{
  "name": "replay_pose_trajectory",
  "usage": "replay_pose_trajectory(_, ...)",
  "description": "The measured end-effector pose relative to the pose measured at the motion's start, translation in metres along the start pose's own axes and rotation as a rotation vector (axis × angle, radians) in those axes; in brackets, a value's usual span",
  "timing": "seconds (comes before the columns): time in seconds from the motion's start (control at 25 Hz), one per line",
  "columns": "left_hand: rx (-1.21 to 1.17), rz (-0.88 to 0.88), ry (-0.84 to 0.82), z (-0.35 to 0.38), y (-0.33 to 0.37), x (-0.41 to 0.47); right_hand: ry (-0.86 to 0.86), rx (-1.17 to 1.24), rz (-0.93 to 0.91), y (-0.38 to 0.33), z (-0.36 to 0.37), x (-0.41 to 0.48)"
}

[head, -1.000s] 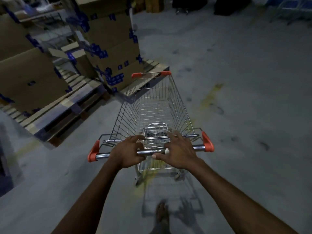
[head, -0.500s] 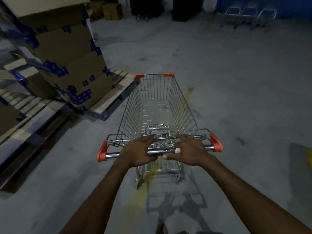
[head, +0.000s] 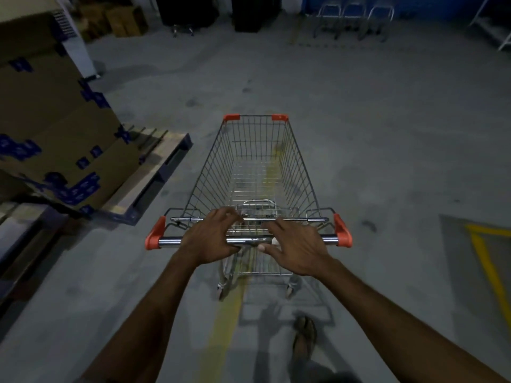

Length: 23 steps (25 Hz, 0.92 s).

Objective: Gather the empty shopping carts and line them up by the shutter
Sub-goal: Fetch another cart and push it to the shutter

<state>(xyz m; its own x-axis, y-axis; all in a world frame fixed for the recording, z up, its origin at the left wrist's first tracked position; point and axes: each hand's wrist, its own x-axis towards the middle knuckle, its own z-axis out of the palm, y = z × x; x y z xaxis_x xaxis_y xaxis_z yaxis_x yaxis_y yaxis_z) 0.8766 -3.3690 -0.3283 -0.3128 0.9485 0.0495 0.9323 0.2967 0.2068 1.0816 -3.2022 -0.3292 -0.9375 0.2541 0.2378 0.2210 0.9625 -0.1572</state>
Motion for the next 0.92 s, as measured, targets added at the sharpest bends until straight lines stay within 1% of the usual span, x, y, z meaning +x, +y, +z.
replay_pose_trajectory(0.08,0.006,-0.001,0.0,0.004,0.0,0.038,-0.005,-0.01,-0.059,0.034,-0.001,0.015)
replay_pose_trajectory(0.2,0.038,-0.008,0.004,0.009,0.002,0.093,0.009,-0.036,-0.083,0.083,-0.005,0.041)
replay_pose_trajectory(0.4,0.079,-0.049,-0.029,0.011,0.011,0.193,-0.028,-0.052,-0.044,0.169,-0.008,0.089)
replay_pose_trajectory(0.56,0.064,-0.093,-0.058,0.01,0.014,0.268,-0.046,-0.035,-0.003,0.231,-0.009,0.128)
replay_pose_trajectory(0.8,0.093,-0.093,-0.069,0.018,0.004,0.378,-0.04,0.017,0.153,0.311,-0.002,0.191)
replay_pose_trajectory(0.92,0.092,-0.051,-0.023,0.026,-0.005,0.436,-0.014,0.012,0.245,0.355,0.006,0.224)
